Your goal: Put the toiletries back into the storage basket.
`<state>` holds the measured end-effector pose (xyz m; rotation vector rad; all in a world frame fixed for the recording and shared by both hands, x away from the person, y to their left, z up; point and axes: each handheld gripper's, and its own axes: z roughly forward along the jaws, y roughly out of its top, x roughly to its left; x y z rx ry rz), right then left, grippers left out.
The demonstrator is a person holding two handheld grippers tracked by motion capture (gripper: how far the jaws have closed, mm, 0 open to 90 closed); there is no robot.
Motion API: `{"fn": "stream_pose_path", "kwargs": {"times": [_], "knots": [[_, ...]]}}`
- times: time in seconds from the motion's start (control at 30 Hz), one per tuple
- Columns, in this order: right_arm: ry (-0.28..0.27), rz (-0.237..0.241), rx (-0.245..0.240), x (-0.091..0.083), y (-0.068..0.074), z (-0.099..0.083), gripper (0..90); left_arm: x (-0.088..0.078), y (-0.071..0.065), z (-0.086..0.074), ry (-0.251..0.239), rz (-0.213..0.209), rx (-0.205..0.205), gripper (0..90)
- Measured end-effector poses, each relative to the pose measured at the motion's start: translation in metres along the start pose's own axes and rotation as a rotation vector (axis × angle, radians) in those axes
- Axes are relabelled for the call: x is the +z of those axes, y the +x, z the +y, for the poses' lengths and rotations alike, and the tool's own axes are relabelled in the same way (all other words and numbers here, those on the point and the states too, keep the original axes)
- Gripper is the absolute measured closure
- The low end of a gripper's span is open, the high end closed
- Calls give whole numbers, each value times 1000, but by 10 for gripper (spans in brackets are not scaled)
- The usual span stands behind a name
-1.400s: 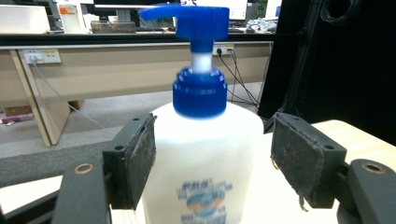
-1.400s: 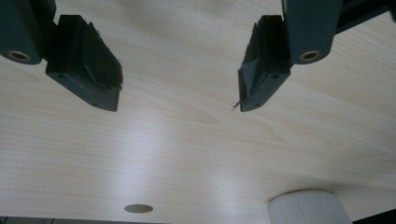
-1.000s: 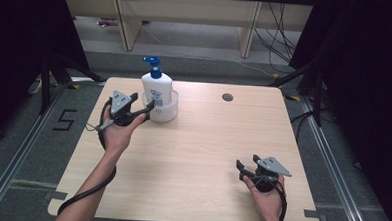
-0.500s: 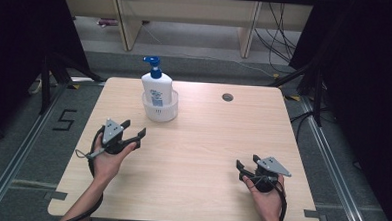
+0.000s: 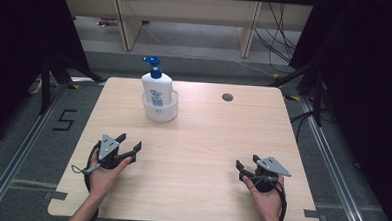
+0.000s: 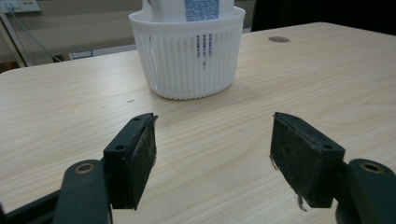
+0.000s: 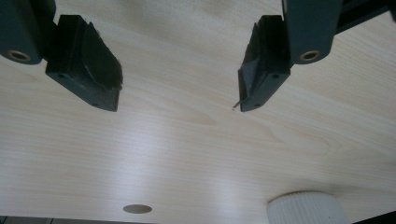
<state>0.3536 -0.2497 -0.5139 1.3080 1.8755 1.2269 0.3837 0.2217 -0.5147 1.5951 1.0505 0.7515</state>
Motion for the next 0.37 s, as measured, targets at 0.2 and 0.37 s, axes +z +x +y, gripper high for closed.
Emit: {"fn": "stream_pose_path", "kwargs": {"times": [0.2,0.37], "knots": [[4,6,-4,0,0,0,310,0,3,-6,7,11,-2,308],[4,-9,-16,1,0,0,309,0,3,-7,22,12,5,308]]}}
